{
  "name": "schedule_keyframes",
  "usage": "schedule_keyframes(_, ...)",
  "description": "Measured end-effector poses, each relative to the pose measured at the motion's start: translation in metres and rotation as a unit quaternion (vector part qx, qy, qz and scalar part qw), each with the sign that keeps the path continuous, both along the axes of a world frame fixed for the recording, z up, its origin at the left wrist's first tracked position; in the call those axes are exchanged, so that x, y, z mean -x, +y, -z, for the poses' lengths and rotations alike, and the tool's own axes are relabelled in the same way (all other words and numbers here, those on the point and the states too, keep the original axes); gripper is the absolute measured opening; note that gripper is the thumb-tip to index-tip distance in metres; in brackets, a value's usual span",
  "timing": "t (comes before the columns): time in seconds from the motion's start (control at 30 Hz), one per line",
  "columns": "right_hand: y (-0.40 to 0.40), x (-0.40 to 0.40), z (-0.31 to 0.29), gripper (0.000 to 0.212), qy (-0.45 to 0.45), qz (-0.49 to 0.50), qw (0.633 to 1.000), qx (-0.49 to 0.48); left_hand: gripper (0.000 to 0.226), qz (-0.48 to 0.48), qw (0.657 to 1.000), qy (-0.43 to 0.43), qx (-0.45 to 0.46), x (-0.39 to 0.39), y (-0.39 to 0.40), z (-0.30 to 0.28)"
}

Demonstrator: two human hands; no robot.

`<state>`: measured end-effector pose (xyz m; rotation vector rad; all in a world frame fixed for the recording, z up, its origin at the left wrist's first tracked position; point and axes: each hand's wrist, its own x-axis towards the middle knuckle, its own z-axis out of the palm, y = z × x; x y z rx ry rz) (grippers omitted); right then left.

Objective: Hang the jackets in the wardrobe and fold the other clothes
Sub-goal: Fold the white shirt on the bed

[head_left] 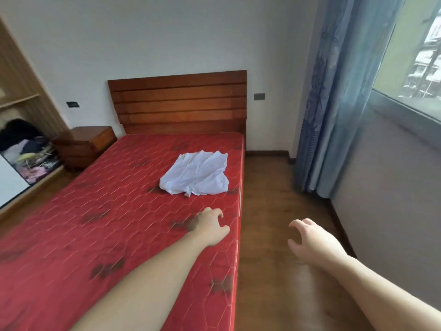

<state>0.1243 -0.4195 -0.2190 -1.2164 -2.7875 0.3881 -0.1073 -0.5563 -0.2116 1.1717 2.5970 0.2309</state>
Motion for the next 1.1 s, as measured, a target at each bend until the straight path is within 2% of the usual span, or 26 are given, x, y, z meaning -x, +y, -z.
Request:
schedule_keyframes(0.3, 0.103, 0.083, 0.017, 0.048, -0.06, -0.147, 0.987, 0.015, 0.041, -0.113, 0.993, -0.027, -0.001, 0.042, 0.061, 0.034)
schedule_keyframes(0.47, 0.203, 0.162, 0.033, 0.046, -0.086, -0.18, 0.98, 0.01, 0.039, -0.151, 0.985, -0.074, -0.045, 0.107, 0.151, 0.069)
schedule_keyframes(0.6, 0.279, 0.231, 0.053, 0.047, -0.14, -0.183, 0.973, 0.031, 0.04, -0.183, 0.977, -0.104, -0.036, 0.165, 0.207, 0.092)
schedule_keyframes(0.7, 0.318, 0.283, 0.057, 0.047, -0.167, -0.205, 0.964, 0.033, 0.042, -0.212, 0.971, -0.105, -0.035, 0.21, 0.231, 0.093)
schedule_keyframes(0.87, 0.374, 0.397, 0.062, 0.048, -0.159, -0.259, 0.952, 0.047, 0.042, -0.261, 0.96, -0.091, -0.042, 0.288, 0.275, 0.096)
schedule_keyframes(0.97, 0.408, 0.473, 0.087, 0.051, -0.166, -0.297, 0.937, 0.072, 0.041, -0.297, 0.95, -0.094, -0.035, 0.328, 0.31, 0.117)
schedule_keyframes(1.1, 0.449, 0.573, 0.157, 0.05, -0.179, -0.341, 0.914, 0.124, 0.042, -0.36, 0.926, -0.111, -0.031, 0.374, 0.363, 0.163)
